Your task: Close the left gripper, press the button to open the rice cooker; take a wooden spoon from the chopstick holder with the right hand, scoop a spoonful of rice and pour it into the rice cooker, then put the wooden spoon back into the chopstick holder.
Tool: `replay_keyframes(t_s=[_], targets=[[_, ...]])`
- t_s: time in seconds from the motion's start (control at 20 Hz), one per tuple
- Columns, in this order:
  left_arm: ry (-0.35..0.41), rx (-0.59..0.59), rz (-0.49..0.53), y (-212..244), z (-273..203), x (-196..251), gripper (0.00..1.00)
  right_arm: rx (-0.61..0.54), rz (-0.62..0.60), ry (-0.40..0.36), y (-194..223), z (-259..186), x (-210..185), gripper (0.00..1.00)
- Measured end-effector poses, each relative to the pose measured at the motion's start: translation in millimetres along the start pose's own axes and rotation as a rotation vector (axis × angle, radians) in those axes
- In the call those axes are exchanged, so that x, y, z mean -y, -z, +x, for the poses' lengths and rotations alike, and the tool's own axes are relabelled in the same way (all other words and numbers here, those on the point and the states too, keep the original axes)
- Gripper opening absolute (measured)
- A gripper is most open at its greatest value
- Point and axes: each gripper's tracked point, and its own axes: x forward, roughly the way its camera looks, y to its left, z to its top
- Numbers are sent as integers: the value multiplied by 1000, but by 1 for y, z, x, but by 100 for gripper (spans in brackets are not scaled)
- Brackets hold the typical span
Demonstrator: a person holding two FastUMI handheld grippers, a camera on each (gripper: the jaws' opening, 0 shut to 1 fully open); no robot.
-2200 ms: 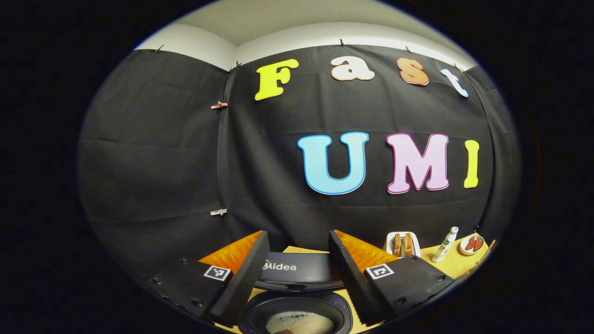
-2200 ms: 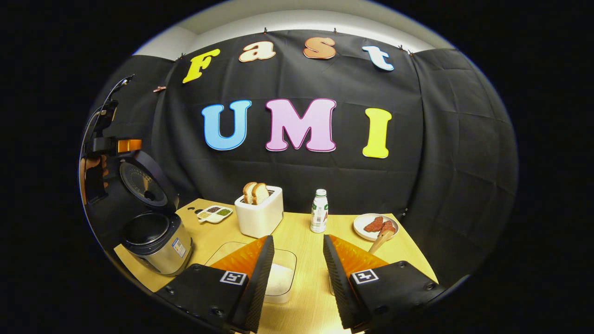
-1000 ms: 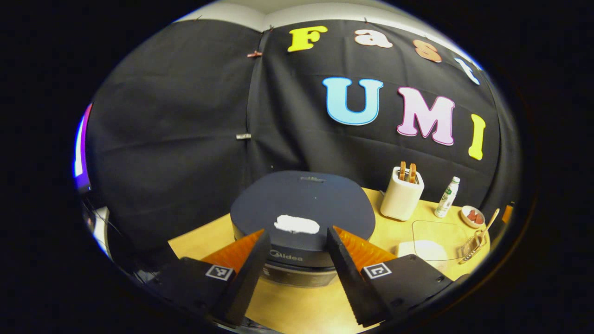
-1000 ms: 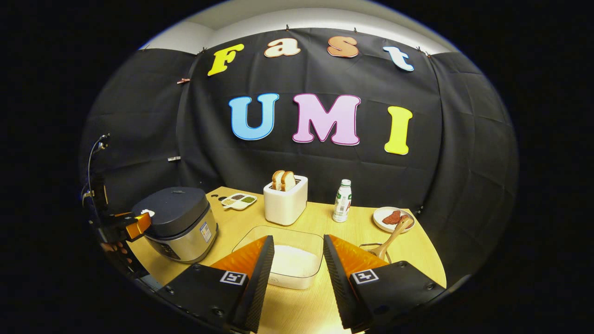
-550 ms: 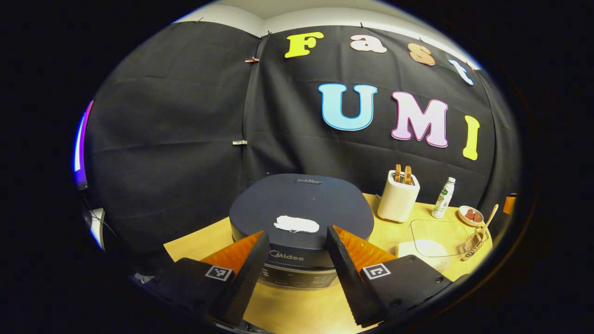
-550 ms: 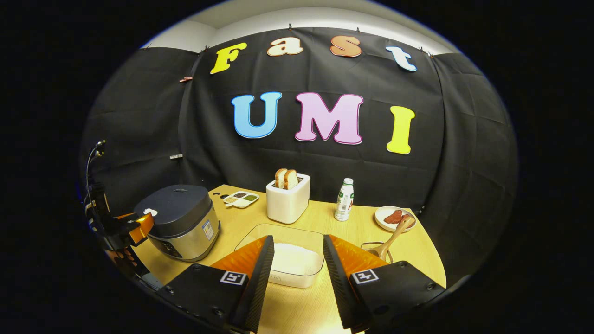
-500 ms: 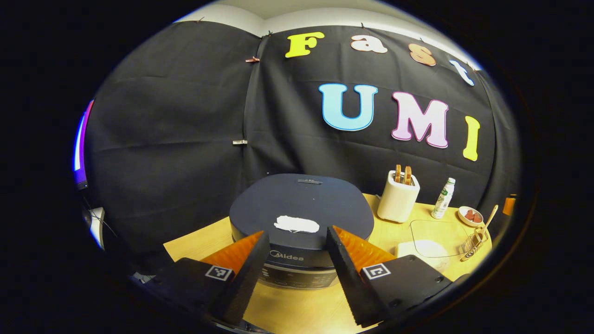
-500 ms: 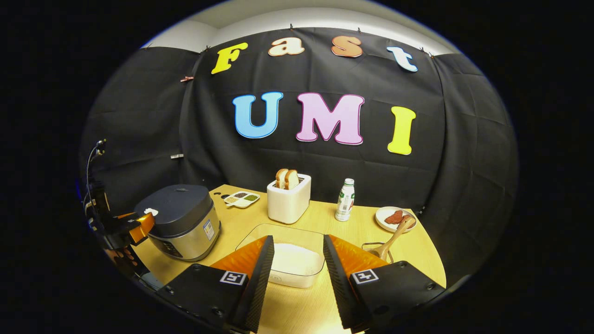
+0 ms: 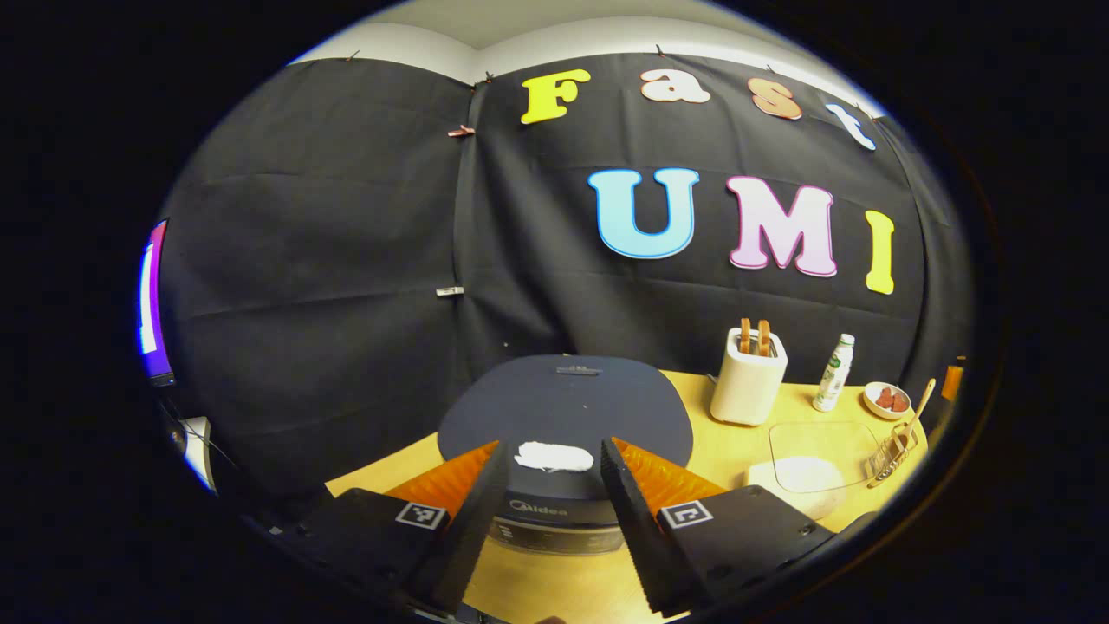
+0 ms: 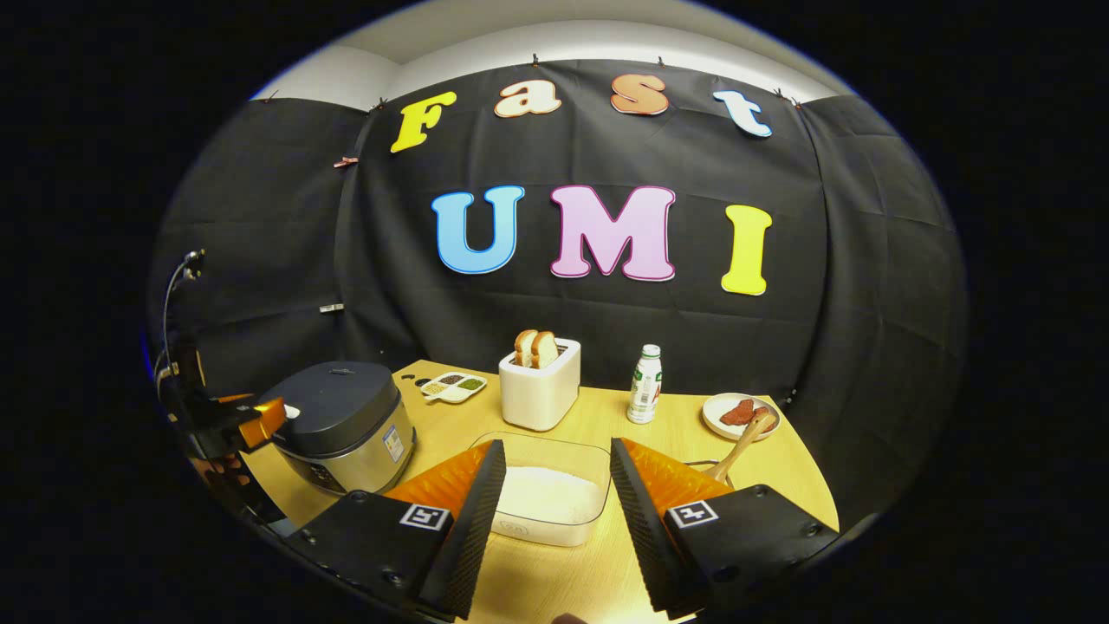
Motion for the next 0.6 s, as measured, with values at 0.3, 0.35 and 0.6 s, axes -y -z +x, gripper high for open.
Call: replay_keyframes(t_s=[0.3,0.35,0.6], targets=[[-24,57,-2,-34,-14,-4,94,7,36,20,-5,-2,13,88],[-29,65,-3,-37,-17,-5,94,12,38,23,-5,-2,14,88],[-32,76,9,-43,-28,-7,94,11,41,38,-4,-7,21,88]])
